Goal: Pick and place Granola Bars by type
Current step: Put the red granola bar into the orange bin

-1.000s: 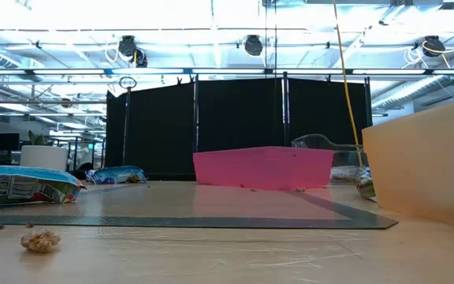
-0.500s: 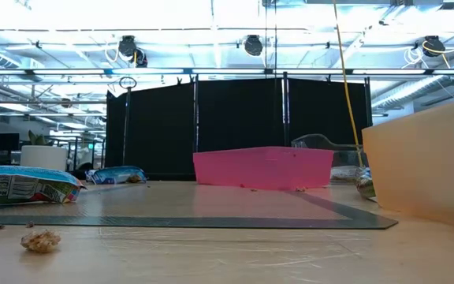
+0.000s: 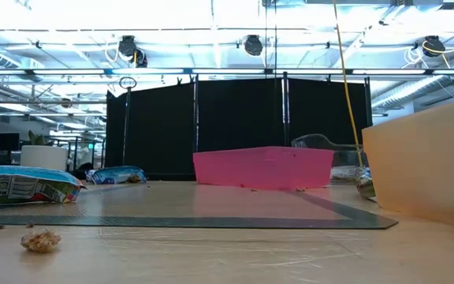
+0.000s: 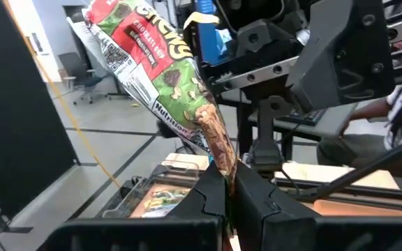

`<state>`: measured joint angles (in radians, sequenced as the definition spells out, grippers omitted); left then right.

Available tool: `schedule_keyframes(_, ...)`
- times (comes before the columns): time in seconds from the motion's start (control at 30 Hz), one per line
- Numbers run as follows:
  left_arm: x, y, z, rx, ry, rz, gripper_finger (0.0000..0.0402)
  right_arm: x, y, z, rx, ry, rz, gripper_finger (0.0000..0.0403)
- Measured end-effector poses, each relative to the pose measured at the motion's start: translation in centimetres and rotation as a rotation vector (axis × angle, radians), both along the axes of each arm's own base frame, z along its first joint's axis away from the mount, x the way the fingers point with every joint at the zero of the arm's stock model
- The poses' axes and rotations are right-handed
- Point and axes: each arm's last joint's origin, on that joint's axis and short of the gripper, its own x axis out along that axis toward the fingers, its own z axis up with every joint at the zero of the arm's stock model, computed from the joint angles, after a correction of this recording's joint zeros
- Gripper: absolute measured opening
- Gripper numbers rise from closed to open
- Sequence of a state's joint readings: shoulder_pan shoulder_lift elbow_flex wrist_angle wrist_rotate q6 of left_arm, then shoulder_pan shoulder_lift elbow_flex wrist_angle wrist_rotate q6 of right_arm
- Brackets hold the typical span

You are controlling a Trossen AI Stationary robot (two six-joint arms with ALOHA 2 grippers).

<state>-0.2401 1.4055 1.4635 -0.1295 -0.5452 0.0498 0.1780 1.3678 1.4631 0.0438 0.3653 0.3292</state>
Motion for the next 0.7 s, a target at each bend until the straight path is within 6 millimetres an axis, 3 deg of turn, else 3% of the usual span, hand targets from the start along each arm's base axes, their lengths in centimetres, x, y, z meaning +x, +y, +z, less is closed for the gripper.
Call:
schedule_keyframes(0.33,0.11,0.15,-0.05,-0.008,0.003,-0.043,0.0010,0.02,0.01,0.07,-0.002,-0.010,0.000,0.0320)
schedule_keyframes(0.7,0.82,-0.05,-0.78,-0.030,0.026,-0.061,0.0010,0.00,-0.23,0.45,-0.026,-0.043,-0.008,0.0244)
